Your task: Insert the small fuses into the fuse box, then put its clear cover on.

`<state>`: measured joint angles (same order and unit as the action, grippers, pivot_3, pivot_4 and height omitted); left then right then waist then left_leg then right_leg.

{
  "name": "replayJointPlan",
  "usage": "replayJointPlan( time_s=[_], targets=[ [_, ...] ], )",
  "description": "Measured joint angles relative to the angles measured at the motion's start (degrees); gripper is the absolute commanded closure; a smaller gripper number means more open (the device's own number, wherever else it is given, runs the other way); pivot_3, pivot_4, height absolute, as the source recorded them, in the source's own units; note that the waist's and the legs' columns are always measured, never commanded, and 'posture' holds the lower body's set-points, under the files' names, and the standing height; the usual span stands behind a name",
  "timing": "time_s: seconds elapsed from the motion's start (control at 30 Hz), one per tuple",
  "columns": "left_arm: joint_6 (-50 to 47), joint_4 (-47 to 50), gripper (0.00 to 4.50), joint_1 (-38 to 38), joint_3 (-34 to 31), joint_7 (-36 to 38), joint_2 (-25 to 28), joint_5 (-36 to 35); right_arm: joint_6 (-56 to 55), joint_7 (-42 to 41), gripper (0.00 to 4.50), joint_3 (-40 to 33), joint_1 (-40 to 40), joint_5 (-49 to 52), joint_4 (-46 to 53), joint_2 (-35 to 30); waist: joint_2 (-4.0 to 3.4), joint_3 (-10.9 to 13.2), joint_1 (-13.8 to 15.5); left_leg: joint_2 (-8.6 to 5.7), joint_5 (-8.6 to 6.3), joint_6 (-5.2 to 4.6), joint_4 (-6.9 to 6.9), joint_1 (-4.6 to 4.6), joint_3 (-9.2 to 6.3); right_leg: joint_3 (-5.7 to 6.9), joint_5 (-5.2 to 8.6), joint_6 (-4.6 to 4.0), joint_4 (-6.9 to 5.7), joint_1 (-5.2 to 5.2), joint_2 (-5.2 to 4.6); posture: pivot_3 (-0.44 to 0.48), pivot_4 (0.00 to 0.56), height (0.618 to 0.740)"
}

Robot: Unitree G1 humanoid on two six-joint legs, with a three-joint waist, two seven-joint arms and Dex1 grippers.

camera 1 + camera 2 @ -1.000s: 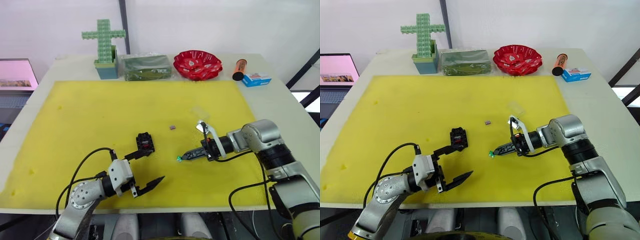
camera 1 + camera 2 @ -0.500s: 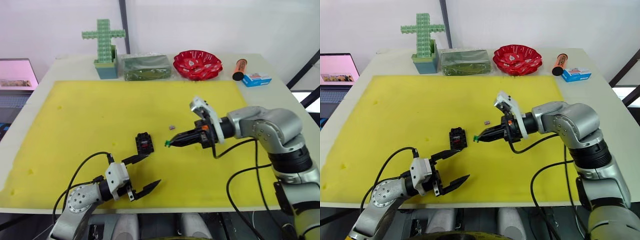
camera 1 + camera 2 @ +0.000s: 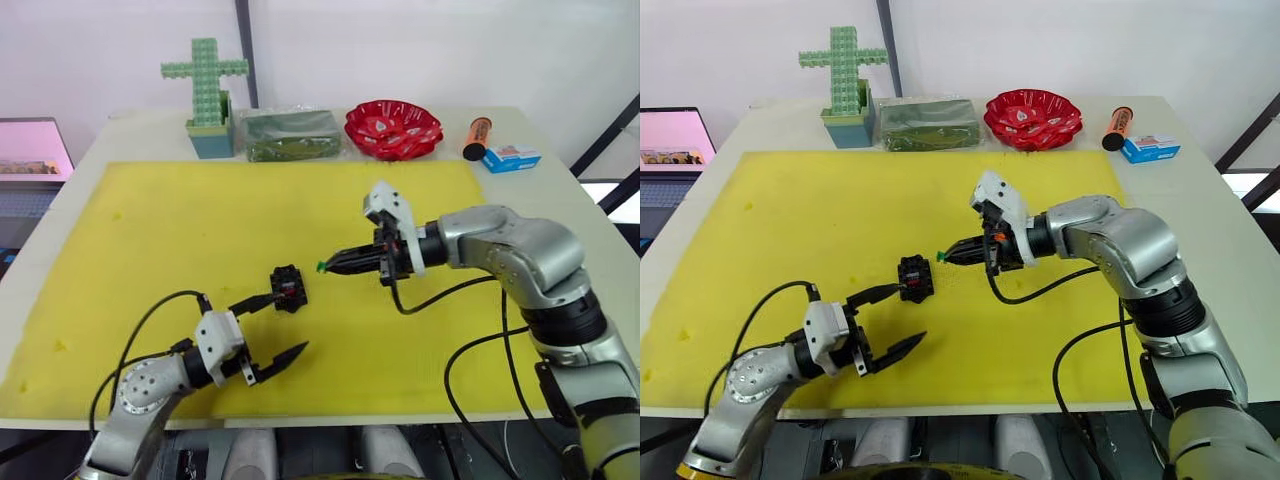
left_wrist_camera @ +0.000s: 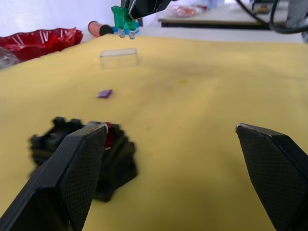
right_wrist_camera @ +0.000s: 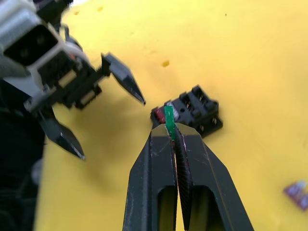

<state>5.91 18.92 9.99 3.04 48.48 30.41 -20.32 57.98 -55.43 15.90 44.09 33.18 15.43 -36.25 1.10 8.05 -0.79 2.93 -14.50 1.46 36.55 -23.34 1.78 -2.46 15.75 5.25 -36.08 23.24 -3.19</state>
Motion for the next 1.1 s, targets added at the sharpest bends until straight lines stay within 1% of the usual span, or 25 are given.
replayJointPlan(
  time_s=[0.1, 0.17, 0.23, 0.37, 0.47, 0.53, 0.6, 0.73, 1.0, 1.1],
  targets=[
    [-1.03, -3.07, 0.00, -2.78, -2.13, 0.41, 1.00, -0.76, -1.78, 1.60, 4.49, 1.60, 0.11, -1.59, 0.22, 2.95, 0.00, 0.00, -0.03, 0.00, 0.00, 0.00, 0.00, -0.01, 0.02, 0.00, -0.01, 0.01, 0.00, -0.01, 0.00, 0.000, 0.150, 0.740],
    [-2.11, -2.55, 0.00, -2.68, -3.20, 0.53, 1.75, -1.79, -2.44, 2.15, 4.49, 2.14, 0.12, -2.23, 0.22, 3.89, 0.02, 0.01, -0.05, 0.00, 0.00, 0.00, 0.00, -0.02, 0.02, 0.00, -0.01, 0.02, 0.01, 0.00, -0.01, 0.000, 0.150, 0.740],
    [-3.26, 0.86, 0.00, 1.00, -5.95, 1.01, 3.58, -3.98, -4.39, 2.38, 4.49, 3.69, 0.39, -4.21, 0.15, 3.94, 0.06, 0.00, -0.33, 0.01, 0.00, 0.00, -0.04, -0.01, 0.04, -0.02, -0.01, 0.02, 0.03, 0.01, -0.05, 0.000, 0.150, 0.740],
    [-3.06, 7.74, 0.00, 10.94, -12.82, 3.88, 5.94, -8.73, -7.45, 2.50, 4.49, 6.46, 0.64, -7.86, -0.09, 4.07, 0.05, 0.01, -0.42, 0.02, 0.00, 0.01, -0.25, 0.04, 0.02, -0.03, 0.00, 0.01, 0.03, 0.12, -0.12, 0.000, 0.150, 0.740],
    [-1.42, 8.58, 0.00, 16.31, -18.71, 8.37, 6.95, -12.72, -10.06, 2.36, 4.49, 9.16, 1.10, -11.13, -0.97, 4.44, 0.05, 0.02, -0.25, 0.03, 0.02, 0.03, -0.27, 0.07, 0.07, 0.06, 0.02, -0.03, 0.03, 0.13, -0.10, 0.000, 0.150, 0.740],
    [-0.35, 7.95, 0.00, 17.34, -21.55, 11.03, 7.30, -14.37, -11.63, 2.22, 4.49, 10.73, 1.47, -13.09, -1.98, 4.85, 0.03, 0.03, -0.03, 0.02, 0.04, 0.06, -0.25, 0.08, 0.07, 0.07, 0.03, -0.06, 0.07, 0.19, -0.12, 0.000, 0.150, 0.740],
    [0.00, 7.11, 0.00, 16.69, -22.77, 12.58, 7.38, -15.41, -12.81, 2.19, 4.49, 11.31, 1.75, -14.48, -2.68, 5.74, 0.03, 0.03, 0.01, 0.01, 0.05, 0.08, -0.23, 0.08, 0.10, 0.08, 0.04, -0.08, 0.09, 0.20, -0.16, 0.000, 0.150, 0.740],
    [0.02, 3.45, 0.00, 12.87, -22.77, 14.15, 7.26, -15.35, -14.09, 2.07, 4.49, 12.08, 2.32, -16.19, -4.05, 7.41, 0.05, 0.02, -0.13, -0.04, 0.05, 0.09, -0.23, 0.04, 0.22, 0.04, 0.04, -0.08, 0.09, 0.10, -0.21, 0.000, 0.150, 0.740],
    [-0.55, -1.37, 0.00, 5.70, -21.52, 14.87, 7.18, -14.51, -15.41, 0.91, 4.49, 12.55, 2.52, -18.75, -5.74, 8.12, 0.06, 0.01, -0.20, -0.01, 0.05, 0.09, -0.25, 0.06, 0.21, 0.04, 0.03, -0.06, 0.01, 0.11, -0.13, 0.000, 0.150, 0.740],
    [-0.77, -3.02, 0.00, 3.42, -20.04, 15.13, 7.23, -13.85, -16.72, 0.42, 4.49, 13.11, 2.58, -20.25, -6.35, 8.40, 0.06, 0.01, -0.21, -0.01, 0.05, 0.09, -0.25, 0.06, 0.21, 0.04, 0.02, -0.05, 0.01, 0.11, -0.11, 0.000, 0.150, 0.740]
  ],
)
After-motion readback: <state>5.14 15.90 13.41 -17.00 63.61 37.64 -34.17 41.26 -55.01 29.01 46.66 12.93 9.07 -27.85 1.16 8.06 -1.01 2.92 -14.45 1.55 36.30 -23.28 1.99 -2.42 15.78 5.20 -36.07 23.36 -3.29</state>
